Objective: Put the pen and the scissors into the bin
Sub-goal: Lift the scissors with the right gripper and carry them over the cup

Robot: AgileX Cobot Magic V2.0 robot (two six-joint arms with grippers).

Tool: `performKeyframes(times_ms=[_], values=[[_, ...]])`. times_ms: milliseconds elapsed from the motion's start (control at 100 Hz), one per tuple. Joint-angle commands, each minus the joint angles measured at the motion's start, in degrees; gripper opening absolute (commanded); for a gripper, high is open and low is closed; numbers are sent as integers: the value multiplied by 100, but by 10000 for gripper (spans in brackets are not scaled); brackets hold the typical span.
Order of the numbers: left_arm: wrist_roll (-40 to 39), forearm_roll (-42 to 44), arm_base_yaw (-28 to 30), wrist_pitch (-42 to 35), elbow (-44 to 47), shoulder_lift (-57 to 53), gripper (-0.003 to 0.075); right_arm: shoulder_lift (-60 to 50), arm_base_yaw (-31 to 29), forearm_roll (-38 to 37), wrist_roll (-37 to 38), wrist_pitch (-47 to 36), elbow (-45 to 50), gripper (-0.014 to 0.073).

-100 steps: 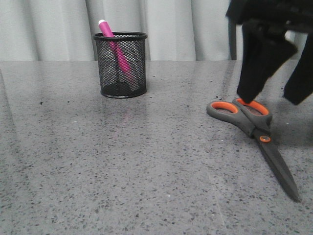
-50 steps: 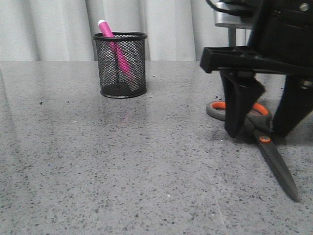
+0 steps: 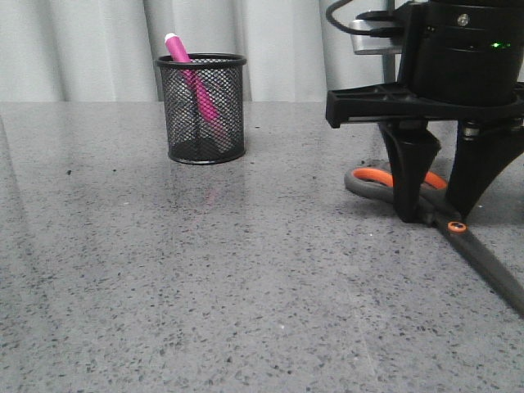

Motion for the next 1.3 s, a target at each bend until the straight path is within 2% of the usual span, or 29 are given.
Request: performKeyframes(times_ms=[0, 160, 200, 250, 310, 330, 580, 770, 910, 1000, 1060, 1240, 1290], values=[[-36, -44, -49, -370, -151, -118, 398, 81, 59, 28, 1, -198, -5, 203], [-36, -44, -49, -370, -151, -118, 398, 199, 194, 28, 1, -367, -5, 199], [-36, -44, -49, -370, -151, -118, 398, 229, 194, 28, 1, -329, -5, 175], [-36, -44, -49, -370, -151, -118, 398, 297, 194, 28, -10, -252, -5, 101], [-36, -44, -49, -361, -151, -118, 398, 338, 194, 17, -119, -222, -5, -50], [-36, -44, -49, -361, -151, -118, 398, 338, 194, 7, -183, -251, -5, -74], [-36, -44, -49, -305, -151, -164, 397, -30, 170, -94, -539, -744, -428, -70], [-36, -44, -49, -319, -151, -383, 397, -665, 204, -153, -571, -1649, -1574, -68], [-36, -44, -49, -319, -151, -557, 375, -643, 303, -194, -581, -2805, -2419, -69], [-36, -44, -49, -309, -151, -692, 320, -556, 375, -192, -863, -4043, -2532, -69], [-36, -33, -49, -300, -151, -798, 246, -442, 425, -192, -1175, -4818, -2532, -69], [-36, 102, -49, -89, -151, -1222, 8, 170, 479, -207, -1529, -5771, -2521, -76], [-36, 174, -49, 30, -151, -1326, -17, 342, 479, -262, -1540, -5937, -2521, -76]])
